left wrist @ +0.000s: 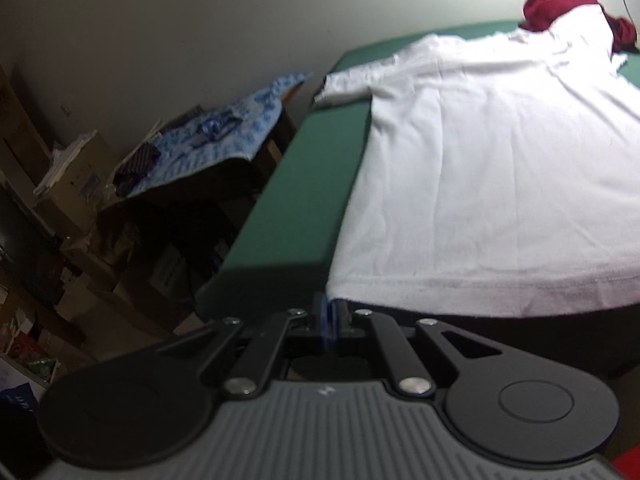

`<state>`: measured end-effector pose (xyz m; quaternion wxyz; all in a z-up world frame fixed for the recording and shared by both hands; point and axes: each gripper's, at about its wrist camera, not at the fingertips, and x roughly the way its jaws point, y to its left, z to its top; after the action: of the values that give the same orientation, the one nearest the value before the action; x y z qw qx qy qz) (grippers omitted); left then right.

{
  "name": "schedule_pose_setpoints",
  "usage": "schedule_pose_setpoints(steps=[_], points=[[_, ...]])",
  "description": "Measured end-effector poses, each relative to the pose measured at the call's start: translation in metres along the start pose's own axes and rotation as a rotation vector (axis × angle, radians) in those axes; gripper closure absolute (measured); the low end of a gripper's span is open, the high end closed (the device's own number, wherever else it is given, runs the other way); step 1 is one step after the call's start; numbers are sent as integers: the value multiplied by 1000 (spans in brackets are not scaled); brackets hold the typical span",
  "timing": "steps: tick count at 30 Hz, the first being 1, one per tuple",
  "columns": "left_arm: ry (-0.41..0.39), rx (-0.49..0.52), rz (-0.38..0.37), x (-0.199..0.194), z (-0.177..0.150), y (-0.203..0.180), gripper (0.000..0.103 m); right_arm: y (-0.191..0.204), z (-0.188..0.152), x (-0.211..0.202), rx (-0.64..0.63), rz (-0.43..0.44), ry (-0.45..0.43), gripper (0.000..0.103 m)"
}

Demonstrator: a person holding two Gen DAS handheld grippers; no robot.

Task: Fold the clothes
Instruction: 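Open both grippers to release the white T-shirt hem, then move both open grippers to the shirt shoulder beside the red sweater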

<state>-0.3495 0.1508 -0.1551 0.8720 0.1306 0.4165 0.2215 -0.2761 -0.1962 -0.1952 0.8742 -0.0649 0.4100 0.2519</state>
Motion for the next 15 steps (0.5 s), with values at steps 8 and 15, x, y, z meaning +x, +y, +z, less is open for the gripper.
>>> schedule_pose_setpoints(steps=[8, 15], points=[[153, 146, 51, 22, -49, 6, 100, -12, 6, 2, -69, 74, 159, 92], [-117, 21, -118, 11, 61, -9, 85, -38, 111, 31, 79, 94, -158, 94]])
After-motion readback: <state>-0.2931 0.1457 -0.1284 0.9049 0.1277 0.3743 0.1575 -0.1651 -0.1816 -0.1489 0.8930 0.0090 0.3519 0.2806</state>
